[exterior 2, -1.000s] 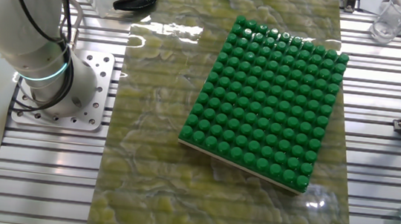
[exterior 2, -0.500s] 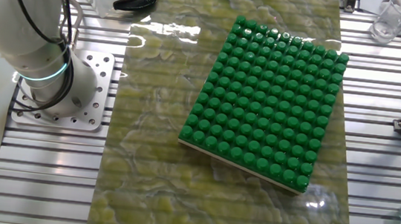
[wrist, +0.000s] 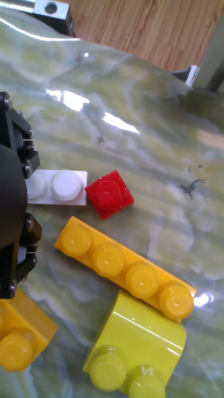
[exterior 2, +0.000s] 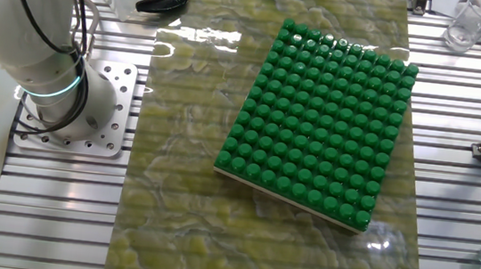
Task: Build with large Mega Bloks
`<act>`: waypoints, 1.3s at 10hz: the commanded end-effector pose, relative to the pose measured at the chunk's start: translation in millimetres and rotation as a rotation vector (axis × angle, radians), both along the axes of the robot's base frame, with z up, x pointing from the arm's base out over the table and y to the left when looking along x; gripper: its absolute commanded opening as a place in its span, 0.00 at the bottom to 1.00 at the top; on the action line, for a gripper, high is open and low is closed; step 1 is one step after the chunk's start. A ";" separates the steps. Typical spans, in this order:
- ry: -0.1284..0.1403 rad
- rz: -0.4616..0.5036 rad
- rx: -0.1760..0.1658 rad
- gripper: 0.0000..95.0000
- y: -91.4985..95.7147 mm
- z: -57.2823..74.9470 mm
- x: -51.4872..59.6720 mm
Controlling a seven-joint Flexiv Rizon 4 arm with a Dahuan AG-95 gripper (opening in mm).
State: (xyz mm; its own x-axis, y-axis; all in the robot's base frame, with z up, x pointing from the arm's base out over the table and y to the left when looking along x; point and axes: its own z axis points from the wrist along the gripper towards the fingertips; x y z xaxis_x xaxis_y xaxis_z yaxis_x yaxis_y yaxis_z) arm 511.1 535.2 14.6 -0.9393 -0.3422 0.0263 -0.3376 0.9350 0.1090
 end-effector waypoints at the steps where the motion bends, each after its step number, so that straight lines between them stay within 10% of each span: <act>1: 0.009 -0.016 -0.009 0.40 0.0 0.5 0.1; 2: 0.011 -0.023 -0.011 0.20 0.0 0.5 0.1; 5: 0.012 -0.031 -0.025 0.20 -0.5 -1.0 -0.2; 6: 0.011 -0.032 -0.026 0.00 -0.7 -1.3 -0.3; 13: -0.004 -0.051 -0.037 0.00 -0.8 1.6 -0.7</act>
State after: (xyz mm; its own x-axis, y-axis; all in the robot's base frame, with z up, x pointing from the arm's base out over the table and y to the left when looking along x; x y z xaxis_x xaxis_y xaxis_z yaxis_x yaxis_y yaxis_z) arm 510.4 534.7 17.5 -0.9548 -0.2957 0.0307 -0.2930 0.9534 0.0714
